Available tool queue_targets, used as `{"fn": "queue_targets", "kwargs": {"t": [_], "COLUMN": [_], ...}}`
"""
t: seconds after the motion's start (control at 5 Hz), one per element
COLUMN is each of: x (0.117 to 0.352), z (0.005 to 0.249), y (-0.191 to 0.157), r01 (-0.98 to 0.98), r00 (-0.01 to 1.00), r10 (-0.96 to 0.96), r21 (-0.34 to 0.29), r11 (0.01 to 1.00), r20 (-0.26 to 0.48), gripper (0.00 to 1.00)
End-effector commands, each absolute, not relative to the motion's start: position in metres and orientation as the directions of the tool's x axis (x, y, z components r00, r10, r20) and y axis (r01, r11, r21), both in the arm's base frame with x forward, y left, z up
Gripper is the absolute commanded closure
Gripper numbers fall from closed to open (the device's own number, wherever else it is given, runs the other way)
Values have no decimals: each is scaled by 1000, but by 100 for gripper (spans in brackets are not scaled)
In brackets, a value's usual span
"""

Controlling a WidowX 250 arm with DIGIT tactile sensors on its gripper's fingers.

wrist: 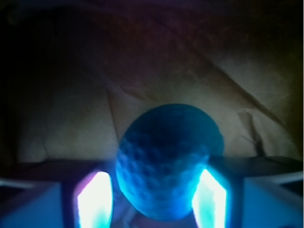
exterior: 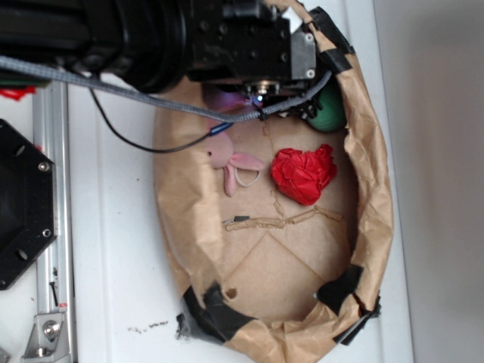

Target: Grab the blue ball.

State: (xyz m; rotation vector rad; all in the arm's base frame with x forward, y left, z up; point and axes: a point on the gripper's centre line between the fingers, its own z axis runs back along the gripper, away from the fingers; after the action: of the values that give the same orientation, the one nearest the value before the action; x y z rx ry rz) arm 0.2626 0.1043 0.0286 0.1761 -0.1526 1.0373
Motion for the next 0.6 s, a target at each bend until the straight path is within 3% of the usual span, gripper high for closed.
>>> {"fn": "queue_targets", "kwargs": {"t": [0.0, 0.2, 0.4], "x": [285, 289, 289], "z": [130, 155, 156], "y": [64, 43, 37], "r01": [-560, -338, -269], "r00": [777, 893, 926], "r10": [574, 381, 314], "r21": [-132, -202, -215], "r11": [818, 919, 939], "r20": [259, 240, 209], "gripper": [100, 100, 100]}}
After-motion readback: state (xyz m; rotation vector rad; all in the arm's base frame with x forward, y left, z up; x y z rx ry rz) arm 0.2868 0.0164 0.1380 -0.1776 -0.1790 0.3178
